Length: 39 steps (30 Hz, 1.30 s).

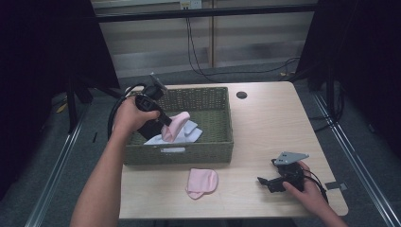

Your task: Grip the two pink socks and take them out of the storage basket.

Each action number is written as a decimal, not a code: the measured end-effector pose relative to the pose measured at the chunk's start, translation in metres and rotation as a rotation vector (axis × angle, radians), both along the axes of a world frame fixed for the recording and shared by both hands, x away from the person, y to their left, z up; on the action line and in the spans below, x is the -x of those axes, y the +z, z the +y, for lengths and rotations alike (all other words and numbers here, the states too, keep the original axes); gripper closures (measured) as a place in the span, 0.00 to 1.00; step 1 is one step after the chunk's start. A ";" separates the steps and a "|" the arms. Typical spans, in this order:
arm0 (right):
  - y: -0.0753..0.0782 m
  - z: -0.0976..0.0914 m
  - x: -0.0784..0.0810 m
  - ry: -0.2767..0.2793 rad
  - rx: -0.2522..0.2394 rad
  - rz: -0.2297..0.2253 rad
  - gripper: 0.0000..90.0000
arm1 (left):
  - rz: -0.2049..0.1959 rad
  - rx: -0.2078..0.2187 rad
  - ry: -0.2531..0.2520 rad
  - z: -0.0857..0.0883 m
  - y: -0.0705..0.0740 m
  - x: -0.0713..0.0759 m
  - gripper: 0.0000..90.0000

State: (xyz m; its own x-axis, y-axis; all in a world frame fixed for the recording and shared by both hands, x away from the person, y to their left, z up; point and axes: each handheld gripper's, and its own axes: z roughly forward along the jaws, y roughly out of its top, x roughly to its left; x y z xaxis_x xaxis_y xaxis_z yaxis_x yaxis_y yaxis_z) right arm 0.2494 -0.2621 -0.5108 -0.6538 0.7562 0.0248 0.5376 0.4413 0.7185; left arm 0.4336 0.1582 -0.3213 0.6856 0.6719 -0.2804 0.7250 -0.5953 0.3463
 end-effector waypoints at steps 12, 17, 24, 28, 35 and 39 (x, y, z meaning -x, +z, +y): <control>0.000 0.000 0.000 0.000 0.000 0.000 0.10 | -0.019 0.005 -0.067 -0.014 0.024 0.015 0.94; 0.000 0.000 0.000 0.000 0.000 0.000 0.10 | -0.018 -0.004 -0.092 -0.019 0.033 0.020 0.94; 0.000 0.000 0.000 0.000 0.000 0.000 0.10 | -0.020 -0.002 -0.115 -0.022 0.037 0.023 0.94; 0.000 0.000 0.000 0.000 0.000 0.000 0.10 | -0.026 0.004 -0.126 -0.025 0.041 0.027 0.94; 0.000 0.000 0.000 -0.002 0.000 0.001 0.10 | -0.028 0.004 -0.172 -0.033 0.042 0.039 0.94; 0.000 0.000 0.000 -0.001 -0.001 0.001 0.10 | -0.034 0.004 -0.203 -0.039 0.041 0.046 0.94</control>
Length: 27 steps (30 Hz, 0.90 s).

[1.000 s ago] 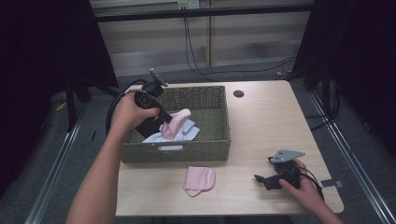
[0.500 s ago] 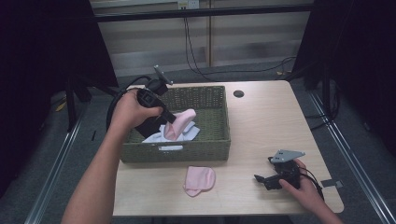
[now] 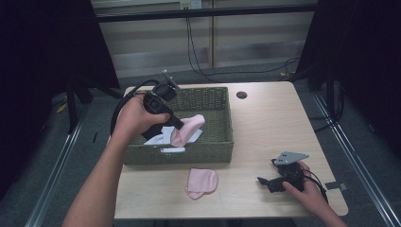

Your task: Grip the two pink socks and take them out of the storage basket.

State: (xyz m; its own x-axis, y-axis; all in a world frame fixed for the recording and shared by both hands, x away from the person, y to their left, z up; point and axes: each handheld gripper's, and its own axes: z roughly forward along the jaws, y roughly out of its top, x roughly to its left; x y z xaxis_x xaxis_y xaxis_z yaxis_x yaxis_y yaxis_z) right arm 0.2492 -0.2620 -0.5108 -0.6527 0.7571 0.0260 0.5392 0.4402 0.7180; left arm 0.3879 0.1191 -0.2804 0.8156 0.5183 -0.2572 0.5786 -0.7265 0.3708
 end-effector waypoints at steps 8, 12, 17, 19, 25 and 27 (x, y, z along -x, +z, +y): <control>0.000 0.000 0.000 0.001 0.001 -0.002 0.10 | -0.001 0.021 -0.053 -0.011 -0.006 0.012 0.94; 0.000 0.000 0.000 -0.001 0.000 0.002 0.10 | -0.009 0.012 -0.075 -0.015 -0.008 0.018 0.94; 0.000 0.000 0.000 0.000 0.001 0.001 0.10 | -0.009 0.013 -0.085 -0.017 -0.013 0.024 0.94; 0.000 0.000 0.000 0.002 0.003 0.001 0.10 | -0.008 0.011 -0.094 -0.018 -0.016 0.026 0.94; 0.000 0.000 0.000 0.002 0.003 0.001 0.10 | -0.009 0.012 -0.116 -0.021 -0.022 0.032 0.94; 0.000 0.000 0.000 0.002 0.003 0.001 0.10 | -0.008 0.012 -0.121 -0.023 -0.024 0.035 0.94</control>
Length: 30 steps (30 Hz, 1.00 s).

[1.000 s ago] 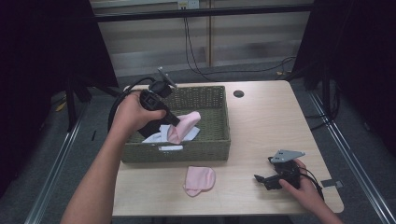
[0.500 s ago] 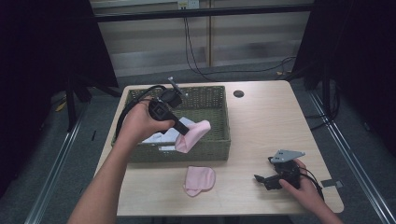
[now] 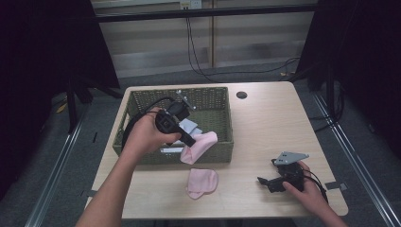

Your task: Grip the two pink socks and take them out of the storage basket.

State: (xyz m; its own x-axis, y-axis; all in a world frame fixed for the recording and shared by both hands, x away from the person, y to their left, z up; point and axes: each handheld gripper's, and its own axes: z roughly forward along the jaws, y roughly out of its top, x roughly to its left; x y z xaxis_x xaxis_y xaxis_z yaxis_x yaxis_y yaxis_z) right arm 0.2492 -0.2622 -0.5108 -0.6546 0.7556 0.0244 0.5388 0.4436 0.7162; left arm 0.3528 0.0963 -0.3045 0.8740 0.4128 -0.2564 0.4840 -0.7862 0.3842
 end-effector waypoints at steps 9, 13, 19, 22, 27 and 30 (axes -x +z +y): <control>0.000 0.000 0.000 0.000 0.000 0.000 0.10 | 0.001 -0.011 -0.013 -0.001 -0.011 0.007 0.94; 0.000 0.000 0.000 0.000 0.000 0.000 0.10 | 0.002 -0.009 -0.011 -0.001 -0.011 0.008 0.94; 0.000 0.000 0.000 0.000 0.000 0.000 0.10 | -0.003 0.000 -0.021 -0.002 -0.016 0.013 0.94; 0.000 0.000 0.000 0.000 0.000 0.000 0.10 | -0.004 -0.003 -0.025 -0.003 -0.020 0.016 0.93; 0.000 0.000 0.000 0.000 0.000 0.000 0.10 | 0.012 0.010 -0.024 -0.004 -0.036 0.022 0.93; 0.000 0.000 0.000 0.000 0.000 0.000 0.10 | 0.010 0.018 -0.022 -0.005 -0.043 0.023 0.93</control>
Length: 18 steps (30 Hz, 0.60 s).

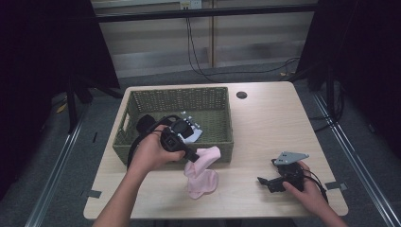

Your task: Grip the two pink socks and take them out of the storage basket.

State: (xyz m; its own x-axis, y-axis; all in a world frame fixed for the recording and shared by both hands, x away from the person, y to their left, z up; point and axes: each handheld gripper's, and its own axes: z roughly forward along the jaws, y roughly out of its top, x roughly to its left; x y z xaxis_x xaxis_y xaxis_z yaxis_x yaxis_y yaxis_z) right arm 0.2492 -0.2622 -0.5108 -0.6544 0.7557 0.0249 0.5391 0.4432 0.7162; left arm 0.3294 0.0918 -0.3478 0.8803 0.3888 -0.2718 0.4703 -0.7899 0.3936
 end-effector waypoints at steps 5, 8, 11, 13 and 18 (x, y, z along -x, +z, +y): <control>0.000 0.000 0.000 0.000 0.000 0.000 0.10 | -0.003 -0.008 -0.003 -0.002 -0.009 0.002 0.93; 0.000 0.000 0.000 0.000 0.000 0.000 0.10 | 0.004 -0.004 -0.006 -0.003 -0.013 0.003 0.93; 0.000 0.000 0.000 0.000 0.000 0.000 0.10 | 0.016 -0.013 -0.012 -0.004 -0.021 0.004 0.93; 0.000 0.000 0.000 0.000 0.000 0.000 0.10 | 0.020 -0.008 -0.011 -0.005 -0.024 0.005 0.93; 0.000 0.000 0.000 0.000 0.000 0.000 0.10 | 0.004 -0.006 -0.004 -0.004 -0.032 0.005 0.84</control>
State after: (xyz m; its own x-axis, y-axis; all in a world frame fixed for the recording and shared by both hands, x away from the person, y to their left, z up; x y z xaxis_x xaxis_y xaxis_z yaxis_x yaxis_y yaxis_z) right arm 0.2492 -0.2622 -0.5108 -0.6545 0.7557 0.0245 0.5389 0.4435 0.7161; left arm 0.3244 0.0880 -0.3797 0.8808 0.3874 -0.2724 0.4689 -0.7940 0.3869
